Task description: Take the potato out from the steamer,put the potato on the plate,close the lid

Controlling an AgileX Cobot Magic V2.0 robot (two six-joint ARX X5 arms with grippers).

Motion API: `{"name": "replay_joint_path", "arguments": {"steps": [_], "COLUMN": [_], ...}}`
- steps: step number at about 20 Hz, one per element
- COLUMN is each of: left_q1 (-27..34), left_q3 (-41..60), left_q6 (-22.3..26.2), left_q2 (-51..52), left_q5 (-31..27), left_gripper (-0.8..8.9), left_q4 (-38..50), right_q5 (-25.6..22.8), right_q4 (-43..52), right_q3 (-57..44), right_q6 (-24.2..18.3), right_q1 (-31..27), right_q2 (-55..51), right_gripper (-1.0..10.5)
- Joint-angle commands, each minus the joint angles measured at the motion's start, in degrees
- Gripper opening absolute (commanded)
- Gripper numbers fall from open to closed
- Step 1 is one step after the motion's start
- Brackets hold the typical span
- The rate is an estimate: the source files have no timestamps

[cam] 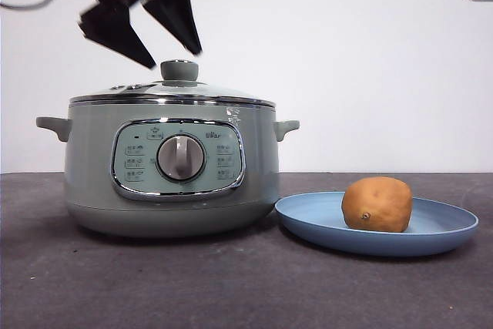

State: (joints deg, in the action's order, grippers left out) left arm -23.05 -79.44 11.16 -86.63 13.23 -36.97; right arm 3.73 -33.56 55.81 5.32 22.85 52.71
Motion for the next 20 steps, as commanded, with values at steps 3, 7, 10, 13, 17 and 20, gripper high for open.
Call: {"name": "replay_joint_path", "arguments": {"steps": [3, 7, 10, 13, 17, 20], "left_q1": [-0.15, -0.15, -0.15, -0.33, -0.31, -0.31], "left_q3": [-5.77, -12.85, -15.52, -15.52, -15.52, -15.52], "left_q6": [-0.68, -0.68, -0.63, -0.44, -0.66, -0.66], "left_q2": [5.79, 9.77, 11.78, 13.2, 13.2, 13.2], "left_q5": [0.55, 0.68, 0.74, 0.74, 0.7, 0.68], "left_gripper": [5.66, 5.61, 2.02, -0.08, -0.04, -0.04], "left_q4": [-12.5, -29.24, -37.31, -40.74, -41.05, -40.87], "right_q5": [5.9, 15.06, 20.55, 21.79, 21.64, 21.42], "right_q4": [-5.35, -12.04, -15.72, -18.12, -17.79, -17.79], "right_q3": [-0.02, -0.02, -0.02, -0.02, -0.02, -0.02], "right_q6": [0.13, 0.22, 0.22, -0.5, -0.72, -0.72], "right_q1": [0.11, 0.11, 0.11, 0.11, 0.09, 0.09], "right_q2": [0.11, 0.11, 0.11, 0.11, 0.11, 0.11], "right_gripper": [6.0, 5.9, 4.6, -0.2, 0.0, 0.0]}}
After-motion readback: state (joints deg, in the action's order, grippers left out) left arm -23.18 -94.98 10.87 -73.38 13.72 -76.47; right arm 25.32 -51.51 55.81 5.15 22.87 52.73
